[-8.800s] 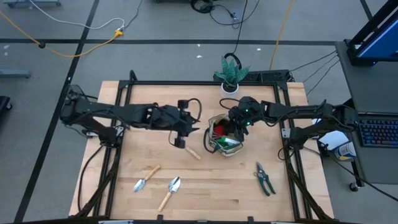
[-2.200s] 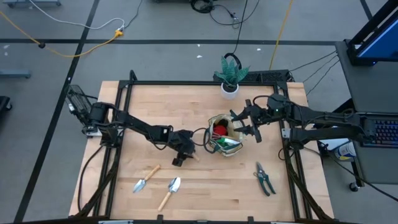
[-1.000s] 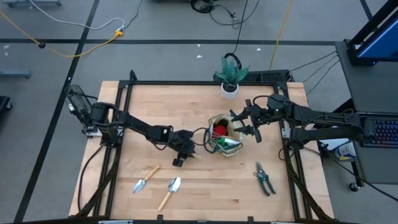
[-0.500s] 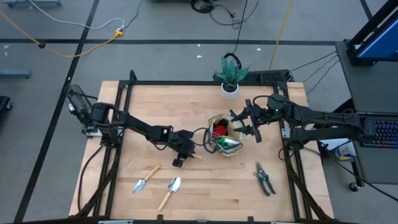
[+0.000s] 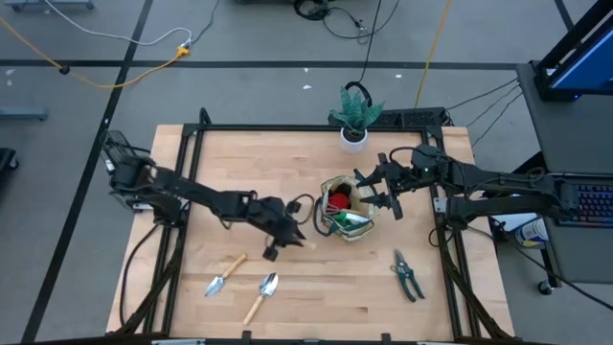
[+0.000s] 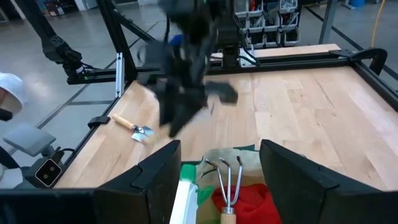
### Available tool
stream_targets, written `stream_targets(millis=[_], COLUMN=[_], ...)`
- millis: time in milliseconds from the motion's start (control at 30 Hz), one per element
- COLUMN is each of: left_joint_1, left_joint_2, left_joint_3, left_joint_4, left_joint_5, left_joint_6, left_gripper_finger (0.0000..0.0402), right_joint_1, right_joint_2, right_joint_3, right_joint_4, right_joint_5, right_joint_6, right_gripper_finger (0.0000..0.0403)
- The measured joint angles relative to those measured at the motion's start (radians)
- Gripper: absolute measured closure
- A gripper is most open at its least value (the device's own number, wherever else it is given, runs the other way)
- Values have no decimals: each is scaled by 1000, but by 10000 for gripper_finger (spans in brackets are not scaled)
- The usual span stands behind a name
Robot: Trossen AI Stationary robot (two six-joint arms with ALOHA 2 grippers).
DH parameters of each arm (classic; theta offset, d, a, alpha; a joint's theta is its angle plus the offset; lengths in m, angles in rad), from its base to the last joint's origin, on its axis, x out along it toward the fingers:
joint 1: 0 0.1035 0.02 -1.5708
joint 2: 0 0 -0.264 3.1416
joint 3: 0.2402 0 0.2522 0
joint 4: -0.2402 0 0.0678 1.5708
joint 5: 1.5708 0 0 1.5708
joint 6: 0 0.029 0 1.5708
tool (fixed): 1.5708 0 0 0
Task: Pick & Place Garden tools in Gardening bag
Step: Put the brown hand rake into the gardening bag
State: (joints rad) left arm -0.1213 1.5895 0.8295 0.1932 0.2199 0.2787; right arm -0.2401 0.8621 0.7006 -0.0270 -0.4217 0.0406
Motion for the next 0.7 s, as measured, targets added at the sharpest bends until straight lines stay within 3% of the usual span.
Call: stream_targets(millis=[267, 433, 700], left_joint_1=[-1, 1, 34], left_joint_2=[-151, -131, -58], left_joint_3=[7, 76, 180], left_joint_4=[-12, 7, 27], left_joint_5=[-150, -278, -326], left_joint_6=[150, 324, 450], left_gripper_finger=[327, 326, 324], right_joint_1=[2, 33, 100], right_joint_2=[10, 70, 157], right_joint_3=[0, 0, 0], right_joint_4=[8, 88, 194], right_joint_5=[0, 32, 35], right_joint_6=[137, 272, 332], right_gripper_finger=[190, 191, 198])
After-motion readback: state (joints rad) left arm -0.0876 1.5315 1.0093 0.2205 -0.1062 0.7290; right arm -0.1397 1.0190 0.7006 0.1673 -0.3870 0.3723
